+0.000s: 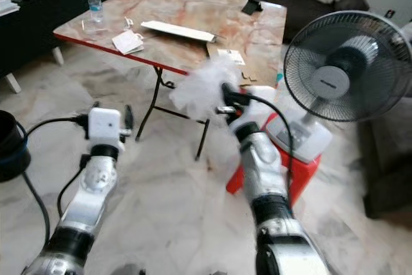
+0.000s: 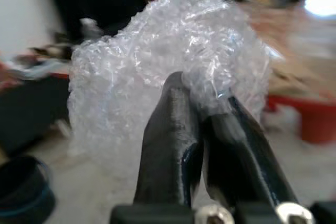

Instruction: Picking trash to rubbish bin

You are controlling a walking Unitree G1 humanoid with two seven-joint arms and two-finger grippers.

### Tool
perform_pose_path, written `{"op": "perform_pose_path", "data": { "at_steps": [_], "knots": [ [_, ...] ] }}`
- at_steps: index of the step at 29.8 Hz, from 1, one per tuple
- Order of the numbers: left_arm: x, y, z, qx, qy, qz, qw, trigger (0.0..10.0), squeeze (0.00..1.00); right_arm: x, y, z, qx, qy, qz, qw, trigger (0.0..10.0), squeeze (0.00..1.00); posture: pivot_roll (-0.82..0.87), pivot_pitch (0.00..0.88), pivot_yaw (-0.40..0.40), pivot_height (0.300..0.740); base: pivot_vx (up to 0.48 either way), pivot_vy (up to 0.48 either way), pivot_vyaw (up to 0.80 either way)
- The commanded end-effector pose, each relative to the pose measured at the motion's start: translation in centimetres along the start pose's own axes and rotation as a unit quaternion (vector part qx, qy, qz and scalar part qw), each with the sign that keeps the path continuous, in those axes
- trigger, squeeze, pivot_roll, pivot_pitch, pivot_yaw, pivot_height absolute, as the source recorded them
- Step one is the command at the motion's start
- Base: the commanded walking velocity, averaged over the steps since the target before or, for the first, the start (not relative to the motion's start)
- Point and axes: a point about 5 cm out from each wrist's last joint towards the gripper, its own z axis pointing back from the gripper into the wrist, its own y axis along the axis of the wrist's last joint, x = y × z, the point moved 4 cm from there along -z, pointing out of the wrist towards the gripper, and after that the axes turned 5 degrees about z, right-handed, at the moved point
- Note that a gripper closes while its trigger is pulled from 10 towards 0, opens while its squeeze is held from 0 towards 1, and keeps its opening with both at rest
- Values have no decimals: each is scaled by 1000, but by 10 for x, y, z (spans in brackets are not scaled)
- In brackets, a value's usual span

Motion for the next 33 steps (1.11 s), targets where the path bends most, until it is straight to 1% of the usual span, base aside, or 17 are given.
{"op": "perform_pose_path", "data": {
  "at_steps": [1, 3, 4, 5, 6, 7, 8, 9, 11, 12, 14, 15, 17, 19, 23, 26, 33],
  "knots": [
    [2, -24, 7, -44, -1, 30, 999, 10000, 0, 21, -19, 11, -42, -34, 13, 998, 10000, 0, 20, 156, -159, 740, 0, 0, 0],
    [1, -55, 18, -108, 0, 49, 993, 10000, 0, 41, -43, 28, -97, -69, 16, 993, 10000, 0, 25, 163, -162, 740, 0, 0, 0],
    [1, -55, 18, -108, 0, 49, 993, 10000, 0, 41, -43, 28, -97, -69, 16, 993, 10000, 0, 25, 163, -162, 740, 0, 0, 0],
    [1, -77, 27, -152, -4, 53, 987, 10000, 0, 53, -59, 42, -135, -92, 11, 987, 10000, 0, 21, 164, -165, 740, 0, 0, 0],
    [1, -77, 27, -152, -4, 53, 987, 10000, 0, 53, -59, 42, -135, -92, 11, 987, 10000, 0, 21, 164, -165, 740, 0, 0, 0],
    [2, -106, 44, -212, -19, 47, 976, 10000, 0, 67, -80, 63, -185, -119, 21, 975, 10000, 0, 21, 168, -165, 740, 0, 0, 0],
    [2, -119, 54, -240, -24, 43, 970, 10000, 0, 74, -90, 75, -210, -136, 21, 968, 10000, 0, 21, 168, -165, 740, 0, 0, 0],
    [2, -119, 54, -240, -24, 43, 970, 10000, 0, 74, -90, 75, -210, -136, 21, 968, 10000, 0, 21, 168, -165, 740, 0, 0, 0],
    [2, -145, 77, -300, -36, 38, 952, 10000, 0, 86, -109, 99, -256, -166, 21, 952, 10000, 0, 19, 170, -169, 740, 0, 0, 0],
    [1, -162, 96, -344, -41, 34, 937, 10000, 0, 94, -122, 119, -290, -187, 22, 938, 10000, 0, 20, 171, -169, 740, 0, 0, 0],
    [0, -168, 103, -360, -41, 33, 931, 10000, 0, 97, -126, 126, -302, -195, 23, 933, 10000, 0, 20, 171, -169, 740, 0, 0, 0],
    [-2, -182, 123, -398, -37, 32, 916, 10000, 0, 104, -136, 145, -326, -221, 15, 919, 10000, 0, 24, 172, -171, 740, 0, 0, 0],
    [-5, -195, 145, -436, -34, 32, 899, 10000, 0, 109, -144, 163, -345, -244, 4, 906, 10000, 0, 24, 172, -171, 740, 0, 0, 0],
    [-6, -208, 171, -478, -36, 30, 877, 10000, 0, 112, -152, 180, -364, -264, 1, 893, 10000, 0, 25, 172, -177, 740, 0, 0, 0],
    [-10, -222, 205, -528, -26, 29, 849, 10000, 0, 115, -159, 196, -376, -289, -2, 880, 10000, 0, 24, 172, -177, 740, 0, 0, 434],
    [-16, -226, 219, -543, 3, 47, 838, 10000, 0, 116, -163, 208, -386, -304, -5, 871, 10000, 0, 23, 172, -183, 740, 0, 0, 769],
    [-20, -226, 221, -542, 25, 61, 838, 10000, 0, 115, -168, 217, -402, -303, 0, 864, 10000, 0, 29, 171, -191, 740, 0, 0, 769]
  ]
}}
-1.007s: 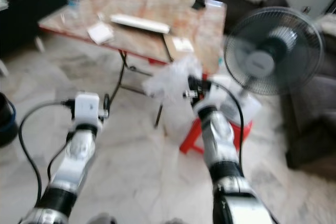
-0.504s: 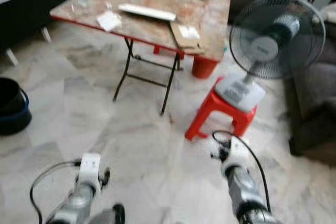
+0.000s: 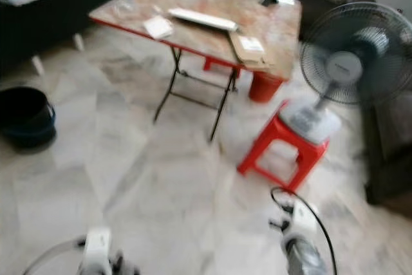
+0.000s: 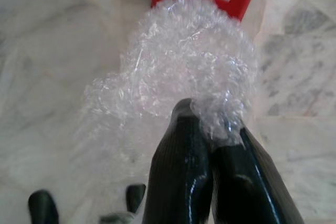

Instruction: Picking trash to rubbish bin

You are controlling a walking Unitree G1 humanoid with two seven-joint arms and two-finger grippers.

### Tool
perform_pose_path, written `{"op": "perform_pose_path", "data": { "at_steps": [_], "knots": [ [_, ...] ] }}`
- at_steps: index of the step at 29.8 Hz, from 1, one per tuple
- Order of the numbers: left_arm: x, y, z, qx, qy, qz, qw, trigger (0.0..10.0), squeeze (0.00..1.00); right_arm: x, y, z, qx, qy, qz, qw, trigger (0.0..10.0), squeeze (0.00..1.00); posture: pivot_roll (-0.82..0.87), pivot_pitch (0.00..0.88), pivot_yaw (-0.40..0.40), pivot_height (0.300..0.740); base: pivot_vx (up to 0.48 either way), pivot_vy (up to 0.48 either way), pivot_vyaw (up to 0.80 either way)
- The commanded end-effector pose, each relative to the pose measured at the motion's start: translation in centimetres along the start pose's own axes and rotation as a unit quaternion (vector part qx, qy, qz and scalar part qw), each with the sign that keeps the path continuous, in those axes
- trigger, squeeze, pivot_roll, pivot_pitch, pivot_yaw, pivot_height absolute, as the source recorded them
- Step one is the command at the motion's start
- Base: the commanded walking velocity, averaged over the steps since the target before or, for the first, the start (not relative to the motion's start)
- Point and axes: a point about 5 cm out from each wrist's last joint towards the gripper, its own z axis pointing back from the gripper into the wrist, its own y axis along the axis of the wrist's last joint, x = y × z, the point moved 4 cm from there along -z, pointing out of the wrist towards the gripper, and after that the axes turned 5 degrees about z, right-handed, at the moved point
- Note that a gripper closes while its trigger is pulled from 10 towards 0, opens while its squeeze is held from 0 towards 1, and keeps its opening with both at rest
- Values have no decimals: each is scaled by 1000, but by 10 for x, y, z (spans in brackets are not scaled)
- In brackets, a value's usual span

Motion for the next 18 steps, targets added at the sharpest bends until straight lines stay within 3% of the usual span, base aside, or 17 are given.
{"op": "perform_pose_path", "data": {
  "at_steps": [1, 8, 10, 18],
  "knots": [
    [8, -30, 6, -47, -7, 2, 999, 10000, 0, 10, 4, 0, 4, -15, 2, 1000, 10000, 0, 26, 166, -189, 740, 0, 0, 769],
    [9, -25, 6, -37, -7, -10, 999, 10000, 0, 12, 7, 0, 9, -20, -5, 1000, 10000, 0, 22, 160, -187, 740, 0, 0, 769],
    [7, 0, 2, 19, 6, -10, 1000, 10000, 0, 12, 8, 0, 11, -17, -5, 1000, 10000, 0, 20, 153, -183, 740, 0, 0, 763],
    [4, 47, 0, 122, 21, 4, 992, 10000, 0, 7, 3, 0, 5, -10, -2, 1000, 10000, 0, 37, 141, -168, 740, 0, 0, 732]
  ]
}}
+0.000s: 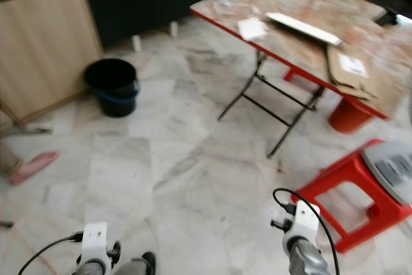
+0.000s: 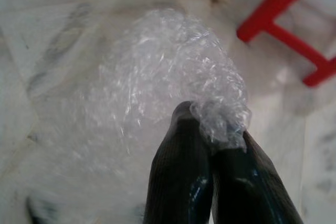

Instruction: Picking trash to rubbish bin

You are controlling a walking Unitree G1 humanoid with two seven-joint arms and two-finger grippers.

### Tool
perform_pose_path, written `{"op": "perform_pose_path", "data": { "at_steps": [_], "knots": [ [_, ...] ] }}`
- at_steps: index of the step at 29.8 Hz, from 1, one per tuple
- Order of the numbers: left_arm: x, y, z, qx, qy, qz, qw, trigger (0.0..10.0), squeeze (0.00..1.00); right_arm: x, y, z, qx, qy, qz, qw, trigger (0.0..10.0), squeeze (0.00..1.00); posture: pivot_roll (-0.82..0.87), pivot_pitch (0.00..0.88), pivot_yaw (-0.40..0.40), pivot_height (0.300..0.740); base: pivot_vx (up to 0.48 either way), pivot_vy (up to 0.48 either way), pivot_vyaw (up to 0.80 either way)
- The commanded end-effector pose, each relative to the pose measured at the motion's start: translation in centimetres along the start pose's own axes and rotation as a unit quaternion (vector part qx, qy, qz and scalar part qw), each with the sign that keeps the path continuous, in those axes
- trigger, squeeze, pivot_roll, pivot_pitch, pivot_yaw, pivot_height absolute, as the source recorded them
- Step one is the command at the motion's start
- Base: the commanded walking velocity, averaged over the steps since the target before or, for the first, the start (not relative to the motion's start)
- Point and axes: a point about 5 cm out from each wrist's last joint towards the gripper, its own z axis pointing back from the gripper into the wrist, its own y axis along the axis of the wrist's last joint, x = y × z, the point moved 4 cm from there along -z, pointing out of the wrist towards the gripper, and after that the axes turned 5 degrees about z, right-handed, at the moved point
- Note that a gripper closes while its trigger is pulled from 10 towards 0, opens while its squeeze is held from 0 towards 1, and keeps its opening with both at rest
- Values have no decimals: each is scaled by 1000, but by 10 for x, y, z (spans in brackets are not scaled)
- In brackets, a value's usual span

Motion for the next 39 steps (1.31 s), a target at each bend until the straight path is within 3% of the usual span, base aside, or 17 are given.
{"op": "perform_pose_path", "data": {
  "at_steps": [1, 10, 12, 16, 18, 23, 27, 29, 35, 38, 39],
  "knots": [
    [-3, 12, -2, 26, 8, -4, 1000, 10000, 0, 0, -2, 0, -2, -1, -2, 1000, 10000, 0, 41, 141, -165, 740, 0, 0, 594],
    [6, 11, -2, 27, -8, -45, 999, 10000, 0, -9, -2, 0, 4, 15, 0, 1000, 10000, 0, 41, 130, -156, 740, 0, 0, 66],
    [13, -1, 1, 4, -23, -74, 997, 10000, 0, -13, 10, -1, 26, 22, 8, 999, 10000, 0, 38, 131, -155, 740, 0, 0, 0],
    [14, -16, 5, -26, -28, -78, 996, 10000, 0, -19, 32, -4, 63, 36, -4, 997, 10000, 0, 30, 143, -157, 740, 0, 0, 0],
    [16, -23, 7, -38, -29, -81, 996, 10000, 0, -28, 57, -5, 102, 51, -8, 993, 10000, 0, 30, 154, -157, 740, 0, 0, 0],
    [16, -23, 7, -38, -28, -79, 996, 10000, 0, -44, 89, -5, 148, 72, -6, 986, 10000, 0, 31, 163, -157, 740, 0, 0, 0],
    [16, -22, 7, -38, -27, -79, 996, 10000, 0, -54, 102, -4, 165, 87, -3, 982, 10000, 0, 30, 165, -157, 740, 0, 0, 0],
    [16, -22, 7, -38, -27, -78, 996, 10000, 0, -55, 101, -5, 163, 87, -2, 983, 10000, 0, 30, 165, -157, 740, 0, 0, 0],
    [21, -9, 3, -14, -31, -76, 996, 10000, 0, -46, 65, -7, 102, 68, 36, 992, 10000, 0, 33, 168, -164, 740, 0, 0, 0],
    [25, 6, -1, 9, -36, -71, 997, 10000, 0, -37, 44, -6, 71, 53, 40, 995, 10000, 0, 33, 171, -165, 740, 0, 0, 0],
    [28, 20, -4, 32, -38, -67, 997, 10000, 0, -32, 33, -5, 55, 48, 46, 996, 10000, 0, 33, 172, -167, 740, 0, 0, 0]
  ]
}}
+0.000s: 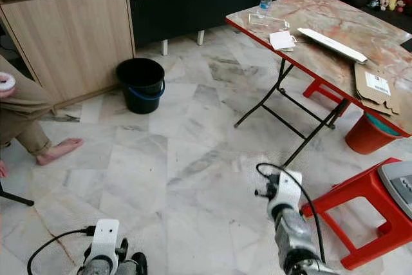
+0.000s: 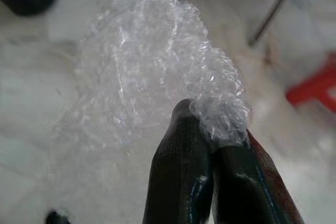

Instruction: Picking trash to rubbish bin

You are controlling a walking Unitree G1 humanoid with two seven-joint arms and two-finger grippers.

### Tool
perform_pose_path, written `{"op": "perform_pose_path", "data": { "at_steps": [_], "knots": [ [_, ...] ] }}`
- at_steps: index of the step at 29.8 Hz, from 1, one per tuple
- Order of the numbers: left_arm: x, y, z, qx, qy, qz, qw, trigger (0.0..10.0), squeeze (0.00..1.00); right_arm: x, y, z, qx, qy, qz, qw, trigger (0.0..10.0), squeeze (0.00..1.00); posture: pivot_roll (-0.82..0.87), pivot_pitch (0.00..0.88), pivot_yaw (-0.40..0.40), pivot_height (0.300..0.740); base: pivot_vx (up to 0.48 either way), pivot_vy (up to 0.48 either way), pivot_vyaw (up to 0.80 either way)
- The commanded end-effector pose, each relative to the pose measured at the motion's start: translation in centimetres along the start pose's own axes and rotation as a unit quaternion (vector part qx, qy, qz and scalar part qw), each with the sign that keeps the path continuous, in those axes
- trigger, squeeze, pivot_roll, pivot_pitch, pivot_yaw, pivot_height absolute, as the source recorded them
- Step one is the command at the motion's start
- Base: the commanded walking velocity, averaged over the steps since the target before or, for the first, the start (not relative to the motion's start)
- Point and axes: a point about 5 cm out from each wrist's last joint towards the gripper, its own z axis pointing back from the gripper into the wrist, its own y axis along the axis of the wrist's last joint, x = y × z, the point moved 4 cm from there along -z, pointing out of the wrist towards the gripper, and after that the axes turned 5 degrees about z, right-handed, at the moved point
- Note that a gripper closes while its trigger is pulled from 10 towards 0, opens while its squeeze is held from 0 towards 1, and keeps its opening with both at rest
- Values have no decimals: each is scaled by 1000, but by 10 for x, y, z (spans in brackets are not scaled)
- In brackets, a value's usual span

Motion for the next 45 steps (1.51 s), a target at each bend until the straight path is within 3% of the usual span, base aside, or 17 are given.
{"op": "perform_pose_path", "data": {
  "at_steps": [1, 3, 5, 6, 7, 8, 10, 12, 15, 20, 32, 45],
  "knots": [
    [8, 22, -4, 39, -10, -2, 999, 10000, 0, 11, -20, 6, -33, -16, 7, 999, 10000, 0, 27, 174, -166, 740, 0, 0, 0],
    [8, 33, -7, 57, -9, -2, 998, 10000, 0, 13, -25, 8, -40, -18, 8, 999, 10000, 0, 27, 174, -166, 740, 0, 0, 0],
    [9, 77, -13, 129, -7, -6, 992, 10000, 0, 18, -36, 12, -56, -26, 6, 998, 10000, 0, 21, 173, -165, 740, 0, 0, 0],
    [9, 77, -13, 129, -7, -6, 992, 10000, 0, 18, -36, 12, -56, -26, 6, 998, 10000, 0, 21, 173, -165, 740, 0, 0, 0],
    [11, 102, -14, 168, -9, -13, 986, 10000, 0, 20, -39, 13, -60, -29, 6, 998, 10000, 0, 23, 172, -163, 740, 0, 0, 0],
    [11, 102, -14, 168, -9, -13, 986, 10000, 0, 20, -39, 13, -60, -29, 6, 998, 10000, 0, 23, 172, -163, 740, 0, 0, 0],
    [14, 127, -14, 207, -15, -28, 978, 10000, 0, 19, -38, 13, -57, -30, 2, 998, 10000, 0, 23, 170, -161, 740, 0, 0, 0],
    [17, 132, -13, 216, -22, -35, 975, 10000, 0, 18, -36, 12, -55, -29, 1, 998, 10000, 0, 23, 170, -161, 740, 0, 0, 0],
    [17, 133, -13, 217, -23, -36, 975, 10000, 0, 18, -36, 12, -55, -29, 1, 998, 10000, 0, 23, 170, -161, 740, 0, 0, 0],
    [26, 113, -11, 197, -29, -59, 978, 10000, 0, 15, -25, 9, -34, -24, 3, 999, 10000, 0, 23, 168, -163, 740, 0, 0, 641],
    [30, 113, -10, 198, -29, -52, 978, 10000, 0, 15, -23, 8, -30, -21, 2, 999, 10000, 0, 23, 173, -170, 740, 230, 0, 762],
    [31, 111, -10, 194, -28, -45, 980, 10000, 0, 16, -21, 8, -29, -20, -4, 999, 10000, 0, 16, 174, -181, 740, 351, 0, 0]
  ]
}}
